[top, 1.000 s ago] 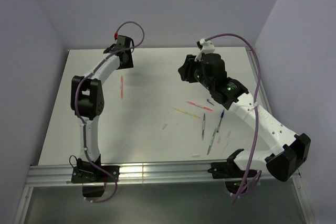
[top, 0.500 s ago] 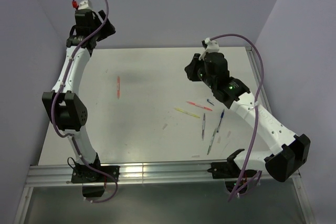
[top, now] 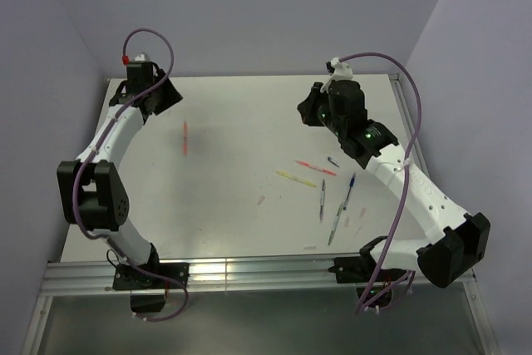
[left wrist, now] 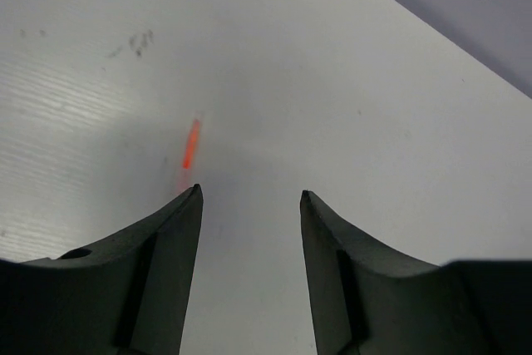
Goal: Insert the pens into the pen caps
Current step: Pick up the pen from the center of the board.
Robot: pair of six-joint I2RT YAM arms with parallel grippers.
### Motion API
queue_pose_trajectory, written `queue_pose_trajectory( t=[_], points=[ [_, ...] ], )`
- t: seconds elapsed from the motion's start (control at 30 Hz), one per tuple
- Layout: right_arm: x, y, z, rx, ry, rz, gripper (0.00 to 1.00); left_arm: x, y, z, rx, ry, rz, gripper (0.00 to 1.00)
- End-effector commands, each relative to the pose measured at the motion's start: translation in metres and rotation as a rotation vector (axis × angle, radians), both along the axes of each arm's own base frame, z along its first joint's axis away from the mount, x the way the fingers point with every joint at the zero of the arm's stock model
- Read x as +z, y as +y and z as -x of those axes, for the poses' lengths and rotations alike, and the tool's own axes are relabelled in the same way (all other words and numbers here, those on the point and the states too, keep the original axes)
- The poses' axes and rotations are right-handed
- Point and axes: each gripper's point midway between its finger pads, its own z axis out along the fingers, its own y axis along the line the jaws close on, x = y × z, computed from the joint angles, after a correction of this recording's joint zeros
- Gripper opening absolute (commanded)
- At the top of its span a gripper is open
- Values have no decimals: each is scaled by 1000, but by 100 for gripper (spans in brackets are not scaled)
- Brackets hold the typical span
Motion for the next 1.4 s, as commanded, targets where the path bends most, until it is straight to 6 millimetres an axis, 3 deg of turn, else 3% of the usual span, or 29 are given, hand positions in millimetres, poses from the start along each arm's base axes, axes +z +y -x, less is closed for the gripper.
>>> queue_pose_trajectory(
  t=[0.0, 0.03, 0.17, 0.23, 0.3, 0.33, 0.47, 0.63, 0.73, 0.77, 0.8, 0.9, 0.93, 1.1, 1.37],
  points=[
    [-7, -10, -9, -60, 12, 19, 14, 49, -40, 26, -113, -125, 53, 53],
    [-9, -9, -9, -63, 24, 18, 23, 47, -47, 32, -132, -122, 67, 52],
    [-41, -12, -2, -72, 114, 45, 24, 53, -85, 62, -253, -130, 130, 50],
    [-60, -16, 3, -80, 155, 68, 30, 45, -100, 77, -292, -112, 128, 50],
    [-70, -18, 7, -79, 181, 82, 31, 47, -100, 86, -284, -121, 125, 50],
    [-82, -19, 10, -75, 203, 91, 32, 39, -96, 90, -267, -112, 111, 50],
    [-105, -12, 17, -43, 260, 78, 33, 40, -67, 89, -110, -117, 57, 49],
    [-116, -12, 18, -43, 280, 85, 33, 33, -19, 65, 142, -106, 100, 48],
    [-120, -13, 17, -43, 287, 100, 33, 2, 11, 47, 281, -25, 75, 46],
    [-122, -13, 18, -38, 294, 107, 32, -21, 16, 41, 308, 33, 92, 42],
    [-123, -13, 18, -36, 295, 112, 32, -28, 31, 36, 355, 47, 98, 41],
    [-124, -20, 18, -54, 284, 144, 32, -53, 46, 29, 420, 80, 105, 38],
    [-124, -23, 19, -56, 279, 156, 33, -58, 59, 28, 454, 88, 109, 38],
    [-134, -26, 21, -62, 296, 174, 33, -69, 60, 28, 455, 108, 121, 37],
    [-172, -36, 27, -171, 454, 135, 32, -52, 42, 47, 361, 93, 178, 36]
  ],
)
